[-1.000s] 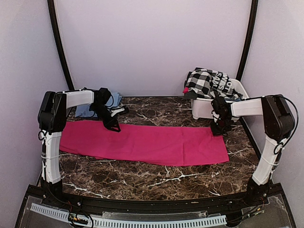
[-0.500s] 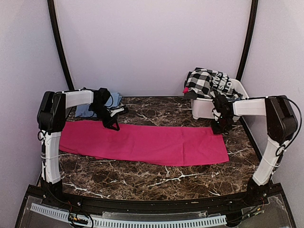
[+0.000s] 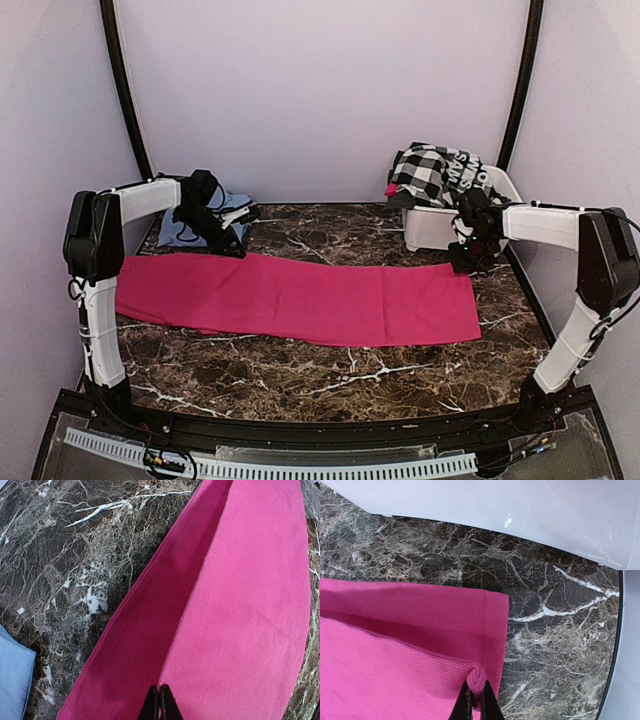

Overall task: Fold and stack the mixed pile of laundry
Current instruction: Smooth out the rectangle-folded trousers at the center of the board.

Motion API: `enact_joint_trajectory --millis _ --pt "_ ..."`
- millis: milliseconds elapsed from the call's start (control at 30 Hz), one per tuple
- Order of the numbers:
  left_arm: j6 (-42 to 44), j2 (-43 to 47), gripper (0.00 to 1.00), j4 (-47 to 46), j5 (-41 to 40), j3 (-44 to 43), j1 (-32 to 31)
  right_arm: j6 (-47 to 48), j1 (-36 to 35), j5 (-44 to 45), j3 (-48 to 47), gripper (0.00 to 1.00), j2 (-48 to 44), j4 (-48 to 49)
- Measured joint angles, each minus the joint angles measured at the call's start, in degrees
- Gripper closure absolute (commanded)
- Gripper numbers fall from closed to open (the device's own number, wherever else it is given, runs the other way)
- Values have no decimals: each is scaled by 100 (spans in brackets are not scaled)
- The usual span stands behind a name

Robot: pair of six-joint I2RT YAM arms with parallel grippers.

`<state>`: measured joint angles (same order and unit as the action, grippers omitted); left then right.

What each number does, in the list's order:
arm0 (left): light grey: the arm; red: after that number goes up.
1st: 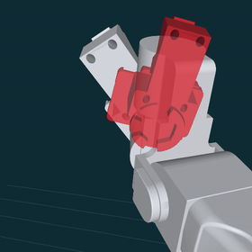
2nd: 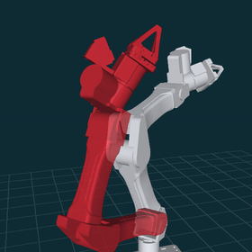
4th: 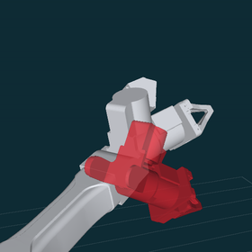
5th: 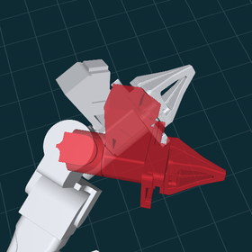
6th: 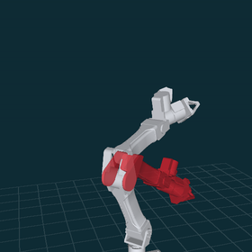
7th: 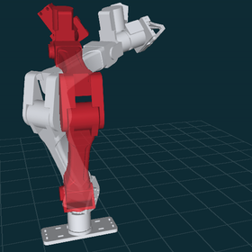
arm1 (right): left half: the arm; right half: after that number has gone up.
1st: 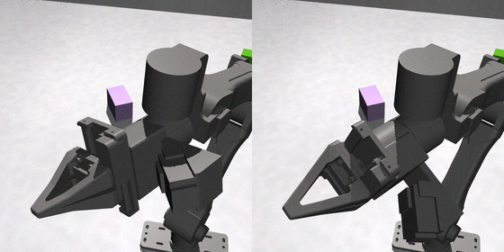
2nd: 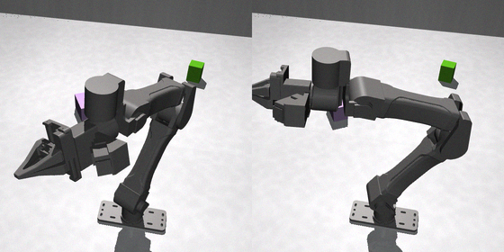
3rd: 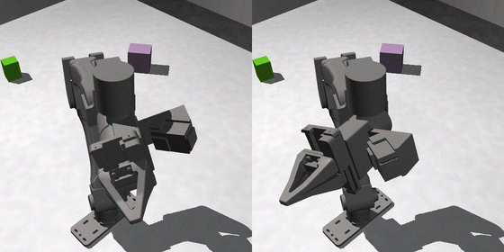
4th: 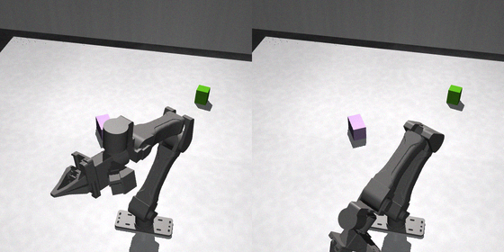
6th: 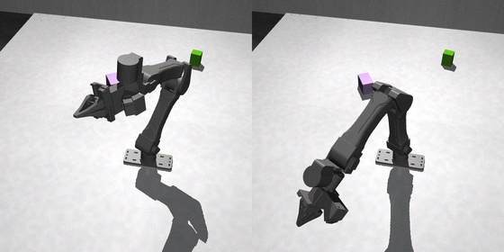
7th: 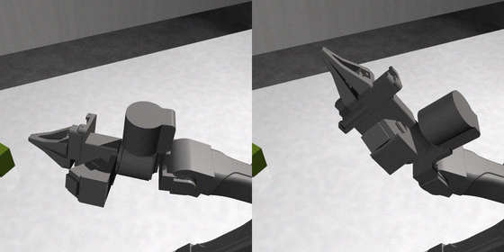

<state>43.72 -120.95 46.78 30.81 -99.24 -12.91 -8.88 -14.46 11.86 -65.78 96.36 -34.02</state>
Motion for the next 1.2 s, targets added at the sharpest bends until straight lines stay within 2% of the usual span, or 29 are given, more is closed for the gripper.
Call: enact_joint_trajectory --millis 333,600,833,933,1200 --pt "-107 2 100 -236 22 -33 116 2 0 105 -247 100 129 -28" --pt "-173 -22 100 -442 -133 -210 118 7 2 144 -461 100 601 -24" --pt "-175 -149 100 -487 -131 -210 118 24 0 70 -577 100 573 -140" --pt "-170 -164 100 -479 -116 -210 118 24 -11 0 -544 100 376 -286" --pt "-168 -131 100 -463 26 -151 118 -4 -131 -101 -308 100 -890 -186"
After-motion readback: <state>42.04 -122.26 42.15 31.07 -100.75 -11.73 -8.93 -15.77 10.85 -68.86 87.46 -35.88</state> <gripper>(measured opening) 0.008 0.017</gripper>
